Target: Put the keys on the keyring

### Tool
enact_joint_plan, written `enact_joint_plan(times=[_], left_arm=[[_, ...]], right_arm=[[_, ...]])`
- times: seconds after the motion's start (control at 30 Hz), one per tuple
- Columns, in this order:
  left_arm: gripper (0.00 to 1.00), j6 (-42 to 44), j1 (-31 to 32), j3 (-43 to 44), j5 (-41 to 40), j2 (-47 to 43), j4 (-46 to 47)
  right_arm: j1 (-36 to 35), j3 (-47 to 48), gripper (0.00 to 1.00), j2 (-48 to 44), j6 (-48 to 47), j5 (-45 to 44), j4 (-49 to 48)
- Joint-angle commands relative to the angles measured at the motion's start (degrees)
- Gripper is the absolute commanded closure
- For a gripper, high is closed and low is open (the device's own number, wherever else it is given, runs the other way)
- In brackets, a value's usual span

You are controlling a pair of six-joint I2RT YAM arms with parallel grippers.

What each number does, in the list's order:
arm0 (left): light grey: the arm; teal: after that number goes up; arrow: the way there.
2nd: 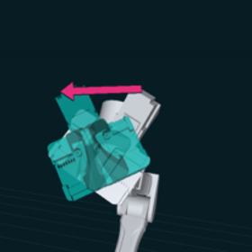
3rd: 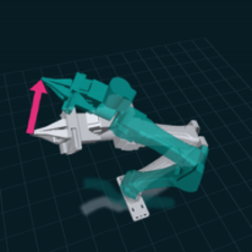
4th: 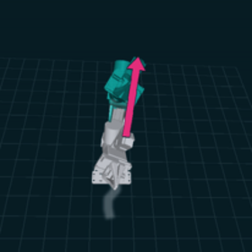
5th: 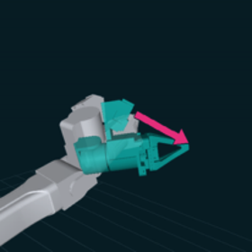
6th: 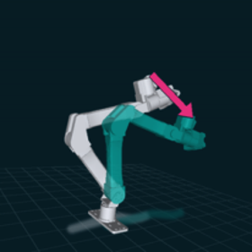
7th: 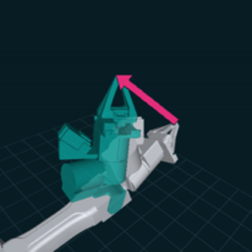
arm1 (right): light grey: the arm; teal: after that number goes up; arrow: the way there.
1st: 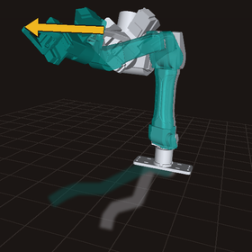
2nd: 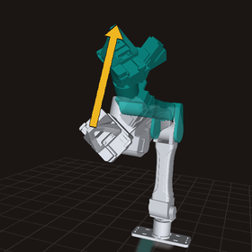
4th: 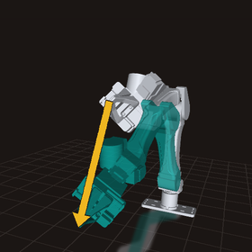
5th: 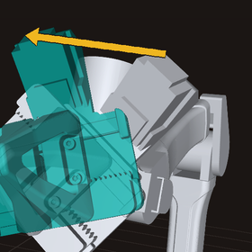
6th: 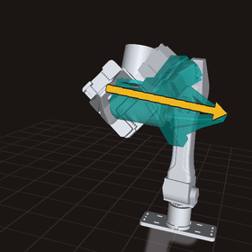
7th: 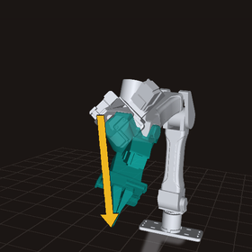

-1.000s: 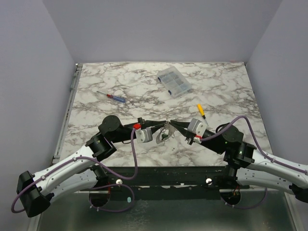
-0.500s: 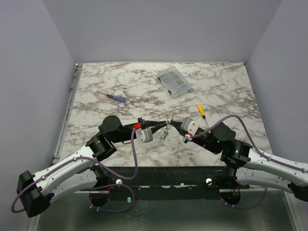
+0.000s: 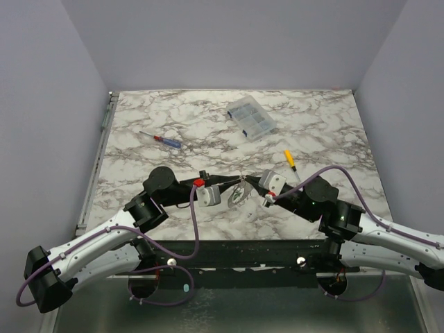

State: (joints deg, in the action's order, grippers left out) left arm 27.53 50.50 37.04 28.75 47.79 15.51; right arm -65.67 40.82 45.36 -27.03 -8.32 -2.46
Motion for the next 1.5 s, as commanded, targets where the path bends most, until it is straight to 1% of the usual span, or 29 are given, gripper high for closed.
enact_joint_plan(times=[0.0,0.23,0.9,1.07,1.17,1.33,1.4,1.47], left_arm=[[1.00,1.7,0.3,-0.3,-2.0,-0.3,-0.1],[1.00,3.4,0.2,0.1,-3.3,-0.2,-1.8],[1.00,9.3,0.4,-1.3,-12.2,-1.5,-2.2],[1.00,12.5,0.4,-2.3,-13.8,-2.5,-2.2],[1.00,15.7,0.5,-3.6,-13.1,-3.3,-2.0],[1.00,17.6,0.4,-4.2,-13.7,-3.4,-1.9],[1.00,17.4,0.4,-4.2,-14.8,-3.3,-1.9],[1.00,17.0,0.4,-3.9,-15.8,-3.0,-2.0]], right_arm=[[-0.2,2.5,0.99,-0.3,-0.5,-0.2,2.4],[-0.2,2.8,0.99,-1.1,-1.1,-2.2,5.2],[-0.2,1.2,0.99,-0.6,2.4,0.2,3.1],[-0.2,1.3,0.99,0.8,3.2,0.8,3.0],[-0.2,1.4,0.93,1.5,3.4,0.8,3.0],[-0.2,1.8,0.68,2.5,3.6,0.0,3.0],[-0.2,1.9,0.60,2.4,3.9,-0.5,3.0],[-0.2,1.9,0.55,1.9,4.3,-1.2,3.0]])
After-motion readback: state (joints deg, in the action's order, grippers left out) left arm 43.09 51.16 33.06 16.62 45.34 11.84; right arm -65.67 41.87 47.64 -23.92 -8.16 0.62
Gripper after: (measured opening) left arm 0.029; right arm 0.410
